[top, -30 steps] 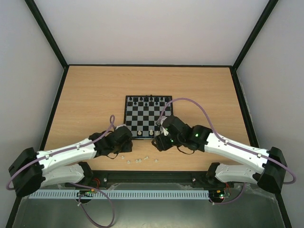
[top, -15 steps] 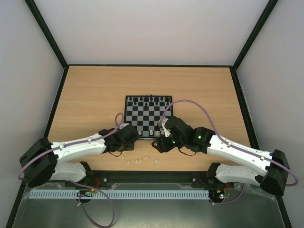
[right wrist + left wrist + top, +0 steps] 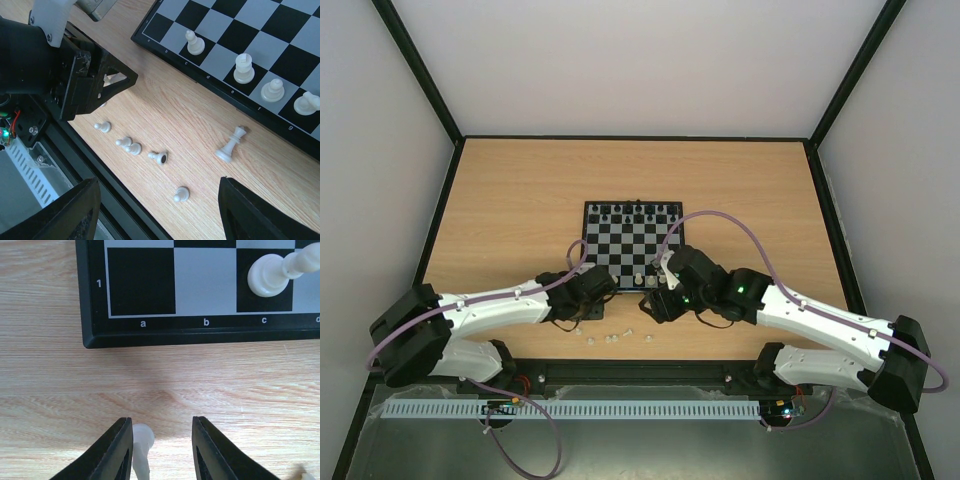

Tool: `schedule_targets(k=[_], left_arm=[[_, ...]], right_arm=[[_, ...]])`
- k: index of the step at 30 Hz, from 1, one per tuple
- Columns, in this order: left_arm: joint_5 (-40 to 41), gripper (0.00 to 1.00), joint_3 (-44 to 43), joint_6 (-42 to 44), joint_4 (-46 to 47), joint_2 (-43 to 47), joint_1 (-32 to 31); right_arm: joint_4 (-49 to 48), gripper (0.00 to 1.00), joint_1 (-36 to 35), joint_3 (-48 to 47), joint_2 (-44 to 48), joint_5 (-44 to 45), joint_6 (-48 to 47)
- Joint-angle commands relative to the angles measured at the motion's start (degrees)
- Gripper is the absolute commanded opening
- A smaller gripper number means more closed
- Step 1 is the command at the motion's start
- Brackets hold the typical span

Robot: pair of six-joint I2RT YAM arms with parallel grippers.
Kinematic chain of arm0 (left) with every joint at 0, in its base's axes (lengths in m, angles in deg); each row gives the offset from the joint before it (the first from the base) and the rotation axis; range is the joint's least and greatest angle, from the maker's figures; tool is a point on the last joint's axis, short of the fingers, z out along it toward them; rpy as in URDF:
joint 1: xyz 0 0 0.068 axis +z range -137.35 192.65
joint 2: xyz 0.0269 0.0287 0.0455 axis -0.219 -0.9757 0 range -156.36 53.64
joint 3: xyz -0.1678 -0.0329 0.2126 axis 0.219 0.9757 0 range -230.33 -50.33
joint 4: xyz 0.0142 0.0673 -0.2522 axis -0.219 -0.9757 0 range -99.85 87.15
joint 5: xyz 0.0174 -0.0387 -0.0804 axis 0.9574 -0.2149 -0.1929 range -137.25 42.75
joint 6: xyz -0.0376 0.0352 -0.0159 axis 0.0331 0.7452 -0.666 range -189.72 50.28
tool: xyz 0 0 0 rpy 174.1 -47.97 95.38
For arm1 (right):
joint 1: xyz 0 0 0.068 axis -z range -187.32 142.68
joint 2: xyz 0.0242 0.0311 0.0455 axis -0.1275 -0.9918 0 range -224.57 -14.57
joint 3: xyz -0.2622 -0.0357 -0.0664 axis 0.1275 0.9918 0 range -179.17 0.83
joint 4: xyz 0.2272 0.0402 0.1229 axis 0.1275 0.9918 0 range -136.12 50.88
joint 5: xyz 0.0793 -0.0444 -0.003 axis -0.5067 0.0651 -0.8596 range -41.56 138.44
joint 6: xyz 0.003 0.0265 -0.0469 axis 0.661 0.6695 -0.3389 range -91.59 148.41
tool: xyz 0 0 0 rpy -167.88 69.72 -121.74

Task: Set up the chess pieces on the board
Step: Pick up the chess piece at the center of the board.

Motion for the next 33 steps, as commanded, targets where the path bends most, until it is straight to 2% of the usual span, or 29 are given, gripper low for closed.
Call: schedule_targets(k=[1, 23, 33], left_arm=[[1.3, 0.36, -0.38, -1.15, -2.59, 0.59, -0.59], [1.78, 0.36, 1.45, -2.76, -3.55, 0.77, -2.12], [1.2, 0.24, 1.4, -2.32, -2.73, -0.5, -2.41]], right_arm=[[0.18, 0.66, 0.18, 0.61, 0.71, -0.78, -0.72], [0.11, 0.66, 0.14, 0.74, 0.04, -0.87, -0.81], [0.19, 0.66, 0.14, 0.73, -0.11, -0.6, -0.72]])
